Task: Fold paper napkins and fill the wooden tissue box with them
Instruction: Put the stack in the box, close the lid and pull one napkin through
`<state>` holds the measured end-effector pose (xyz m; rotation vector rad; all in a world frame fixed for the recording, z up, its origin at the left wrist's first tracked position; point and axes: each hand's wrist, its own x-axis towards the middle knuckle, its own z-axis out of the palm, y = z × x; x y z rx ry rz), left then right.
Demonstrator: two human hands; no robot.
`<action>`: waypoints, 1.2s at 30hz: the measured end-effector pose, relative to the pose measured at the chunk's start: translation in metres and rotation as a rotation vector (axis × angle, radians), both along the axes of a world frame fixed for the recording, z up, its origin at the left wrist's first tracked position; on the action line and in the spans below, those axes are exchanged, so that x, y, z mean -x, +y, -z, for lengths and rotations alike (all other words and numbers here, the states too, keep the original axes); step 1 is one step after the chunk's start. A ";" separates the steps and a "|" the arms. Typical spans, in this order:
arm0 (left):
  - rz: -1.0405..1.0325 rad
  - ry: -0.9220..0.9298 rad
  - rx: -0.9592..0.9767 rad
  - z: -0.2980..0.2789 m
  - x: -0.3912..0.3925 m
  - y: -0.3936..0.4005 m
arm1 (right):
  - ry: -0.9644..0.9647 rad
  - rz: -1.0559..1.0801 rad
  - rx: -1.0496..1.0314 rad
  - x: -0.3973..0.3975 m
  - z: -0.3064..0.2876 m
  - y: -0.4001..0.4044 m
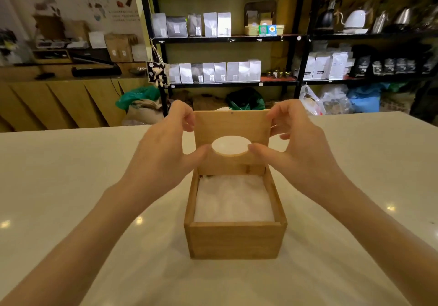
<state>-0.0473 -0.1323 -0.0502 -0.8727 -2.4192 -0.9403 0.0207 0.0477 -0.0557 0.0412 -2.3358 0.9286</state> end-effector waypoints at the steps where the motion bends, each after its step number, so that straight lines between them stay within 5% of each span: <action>1: 0.020 -0.001 -0.053 0.000 0.001 0.001 | 0.031 0.004 0.018 0.002 0.002 0.001; 10: 0.036 0.187 -0.066 0.009 0.010 0.000 | 0.174 0.000 -0.256 0.010 0.012 0.012; 21: 0.191 0.193 0.003 0.022 -0.024 -0.018 | 0.141 -0.101 -0.556 -0.027 0.016 0.019; 36: 0.149 0.209 0.004 0.072 -0.059 -0.027 | 0.017 -0.124 -0.674 -0.061 0.039 0.014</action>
